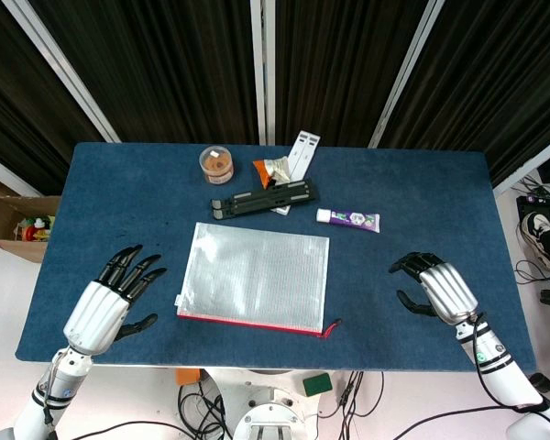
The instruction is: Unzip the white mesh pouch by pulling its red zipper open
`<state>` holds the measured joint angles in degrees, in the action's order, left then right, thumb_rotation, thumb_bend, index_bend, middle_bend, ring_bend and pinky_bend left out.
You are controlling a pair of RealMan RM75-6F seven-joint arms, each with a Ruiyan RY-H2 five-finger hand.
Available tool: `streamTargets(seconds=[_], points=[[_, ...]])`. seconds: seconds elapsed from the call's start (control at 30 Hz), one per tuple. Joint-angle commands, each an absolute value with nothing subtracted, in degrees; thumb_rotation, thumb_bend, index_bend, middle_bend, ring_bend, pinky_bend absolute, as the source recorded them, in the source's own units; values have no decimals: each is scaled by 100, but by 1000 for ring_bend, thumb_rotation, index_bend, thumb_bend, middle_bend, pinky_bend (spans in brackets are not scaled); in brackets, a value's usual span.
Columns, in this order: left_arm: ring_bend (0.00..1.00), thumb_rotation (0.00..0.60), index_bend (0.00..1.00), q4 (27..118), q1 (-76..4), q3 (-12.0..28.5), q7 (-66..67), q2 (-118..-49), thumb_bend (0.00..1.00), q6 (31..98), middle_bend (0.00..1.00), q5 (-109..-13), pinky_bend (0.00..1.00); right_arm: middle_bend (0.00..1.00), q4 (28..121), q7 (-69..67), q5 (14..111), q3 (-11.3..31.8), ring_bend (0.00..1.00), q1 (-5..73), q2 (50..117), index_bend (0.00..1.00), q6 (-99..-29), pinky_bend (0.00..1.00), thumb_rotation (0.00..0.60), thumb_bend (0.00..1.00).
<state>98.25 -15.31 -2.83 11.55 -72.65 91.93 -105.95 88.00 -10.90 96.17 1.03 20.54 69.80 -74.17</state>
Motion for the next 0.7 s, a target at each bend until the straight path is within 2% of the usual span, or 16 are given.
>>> streamTargets(seconds=[0.03,0.17,0.23,0.3,0.43,0.7], points=[[27,600,230,9802,-1523,-253,1116,-7275,9,9183,161,-10573,130,396,8834,-1031,9612,91,263,2063,6979,389,-7411,363,600,376],[27,600,230,9782,-1505,-227,1053,-7285,9,9169,161,-10585,129,396,8875,-1036,9695,23,263,2055,7018,389,-7453,363,600,378],[27,600,230,9787,-1504,-223,1047,-7289,9,9151,161,-10606,129,396,8904,-1103,9835,-62,263,2110,7098,389,-7393,363,600,421],[27,600,230,9800,-1514,-202,1047,-7307,9,9115,161,-10609,129,397,8961,-1176,10070,-189,263,2265,7241,389,-7194,363,600,462],[27,600,230,9820,-1541,-172,1031,-7352,9,9033,161,-10619,129,397,8997,-1108,10484,-371,263,2732,7694,363,-6549,363,600,484],[27,600,230,9736,-1473,-159,912,-7376,9,9048,161,-10561,129,395,8651,-771,10452,-321,218,3407,8588,338,-5530,319,600,499]])
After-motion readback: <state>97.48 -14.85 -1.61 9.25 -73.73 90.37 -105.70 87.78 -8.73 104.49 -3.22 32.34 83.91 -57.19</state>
